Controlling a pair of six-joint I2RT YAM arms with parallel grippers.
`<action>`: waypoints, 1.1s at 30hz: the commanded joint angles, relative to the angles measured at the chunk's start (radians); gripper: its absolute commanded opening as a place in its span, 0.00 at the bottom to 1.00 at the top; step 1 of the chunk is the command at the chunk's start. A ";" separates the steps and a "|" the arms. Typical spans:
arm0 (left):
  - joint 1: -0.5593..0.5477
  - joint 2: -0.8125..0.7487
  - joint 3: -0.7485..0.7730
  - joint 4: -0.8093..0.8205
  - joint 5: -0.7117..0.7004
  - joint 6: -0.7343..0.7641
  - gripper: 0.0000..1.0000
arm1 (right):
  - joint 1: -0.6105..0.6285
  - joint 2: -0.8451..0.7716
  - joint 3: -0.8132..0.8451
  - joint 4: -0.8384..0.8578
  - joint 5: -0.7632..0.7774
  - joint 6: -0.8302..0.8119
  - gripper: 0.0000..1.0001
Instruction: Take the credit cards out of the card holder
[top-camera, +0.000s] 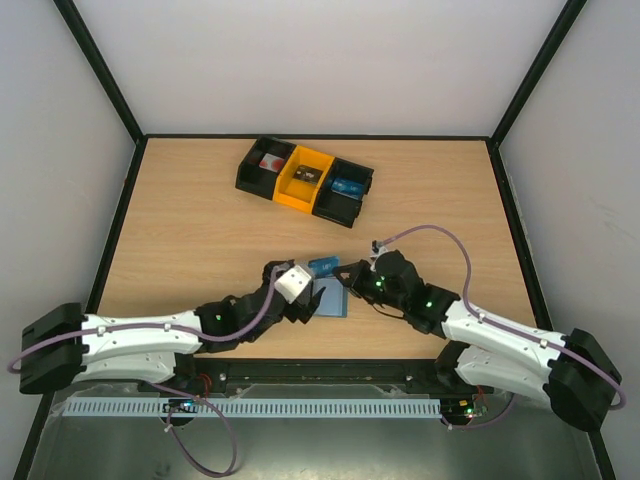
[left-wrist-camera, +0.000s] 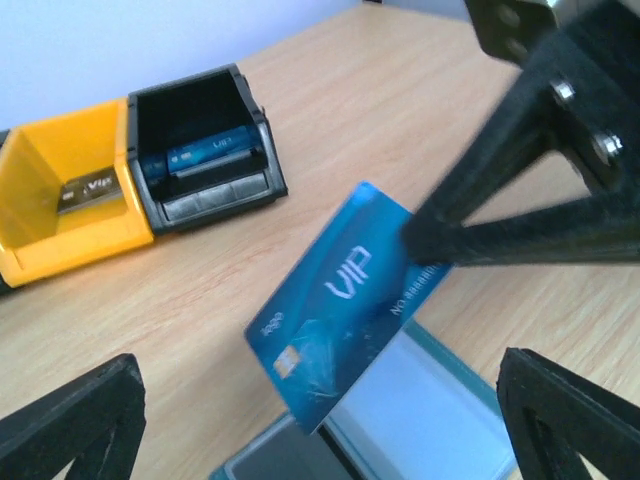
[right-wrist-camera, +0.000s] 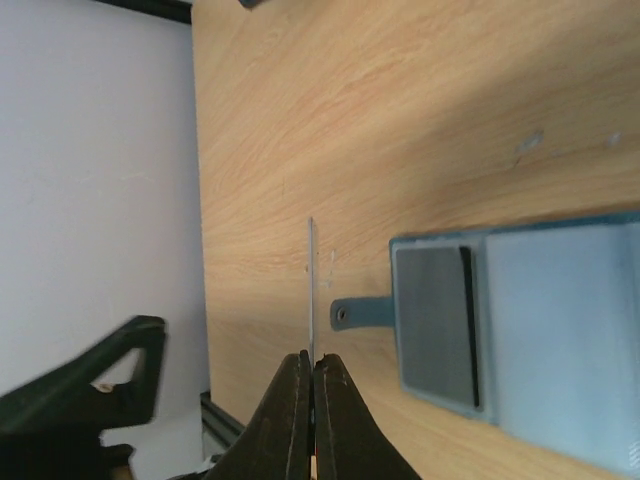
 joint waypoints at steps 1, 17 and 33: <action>0.066 -0.097 0.005 -0.016 0.086 -0.151 0.99 | -0.002 -0.078 -0.055 0.102 0.142 -0.128 0.02; 0.584 -0.305 -0.070 -0.082 0.671 -0.537 1.00 | -0.026 0.163 0.134 0.150 0.277 -0.461 0.02; 0.692 -0.310 0.084 -0.406 0.694 -0.413 1.00 | -0.363 0.489 0.399 0.161 0.193 -0.492 0.02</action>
